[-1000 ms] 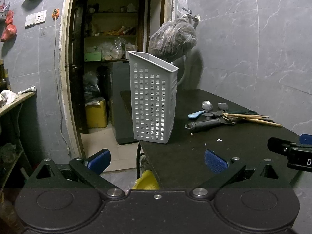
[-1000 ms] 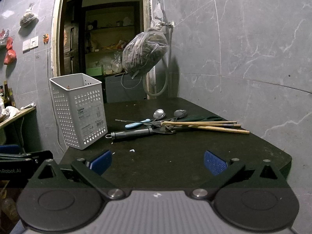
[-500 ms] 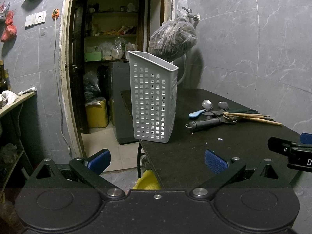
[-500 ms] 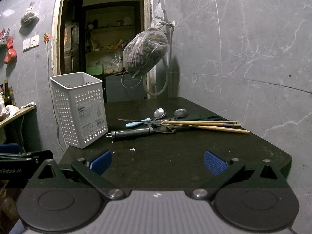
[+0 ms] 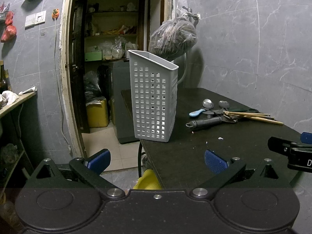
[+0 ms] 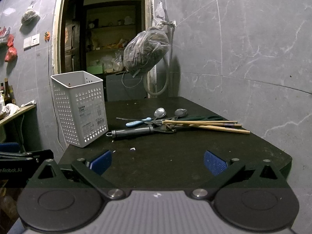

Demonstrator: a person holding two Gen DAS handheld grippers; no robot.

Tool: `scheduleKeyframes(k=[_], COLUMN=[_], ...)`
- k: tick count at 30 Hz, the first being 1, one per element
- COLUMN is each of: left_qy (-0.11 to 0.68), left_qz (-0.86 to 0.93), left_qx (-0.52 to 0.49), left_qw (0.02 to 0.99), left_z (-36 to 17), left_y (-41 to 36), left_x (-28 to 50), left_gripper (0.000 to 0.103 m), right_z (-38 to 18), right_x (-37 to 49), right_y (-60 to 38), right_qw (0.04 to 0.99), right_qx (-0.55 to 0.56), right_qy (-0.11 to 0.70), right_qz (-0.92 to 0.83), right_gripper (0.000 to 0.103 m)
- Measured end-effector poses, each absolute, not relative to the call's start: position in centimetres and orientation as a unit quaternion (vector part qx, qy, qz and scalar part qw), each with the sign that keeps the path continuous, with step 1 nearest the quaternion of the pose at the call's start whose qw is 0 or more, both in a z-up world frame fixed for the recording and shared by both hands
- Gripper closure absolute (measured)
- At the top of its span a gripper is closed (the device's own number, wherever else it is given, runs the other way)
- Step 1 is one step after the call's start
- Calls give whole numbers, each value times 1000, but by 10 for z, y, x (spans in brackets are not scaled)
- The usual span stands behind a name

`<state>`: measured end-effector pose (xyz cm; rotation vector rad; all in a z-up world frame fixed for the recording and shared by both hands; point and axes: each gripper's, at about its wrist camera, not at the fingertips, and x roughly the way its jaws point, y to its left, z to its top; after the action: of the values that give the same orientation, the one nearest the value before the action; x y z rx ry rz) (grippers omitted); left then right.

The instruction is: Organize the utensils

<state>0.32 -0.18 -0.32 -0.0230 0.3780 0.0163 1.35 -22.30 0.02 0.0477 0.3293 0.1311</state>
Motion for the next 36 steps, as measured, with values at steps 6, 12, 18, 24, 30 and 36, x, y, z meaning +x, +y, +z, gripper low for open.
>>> scheduleKeyframes(k=[6,12,18,24,30,36], left_qy=[188,189,192,198,204,203], left_qz=[8,8,10,11,13,19], left_qx=[-11,-11,-11,-8,-4,3], left_qw=[982,982,981,980,979,979], left_z=[-3,-4,-8,-7,-6,-7], left_y=[-2,-1,4,3,0,0], left_x=[3,4,3,4,11,19], left_gripper=[1,1,1,1,1,1], right_z=[0,0,-1,-3,-8,-10], right_x=[14,14,15,16,21,29], right_y=[-223,-223,-222,-222,-222,-225], right_qw=[984,984,984,983,983,982], right_qx=[25,25,24,26,26,30], right_qy=[164,165,166,167,171,175], right_qz=[66,66,66,65,67,68], right_gripper=[0,0,0,0,0,0])
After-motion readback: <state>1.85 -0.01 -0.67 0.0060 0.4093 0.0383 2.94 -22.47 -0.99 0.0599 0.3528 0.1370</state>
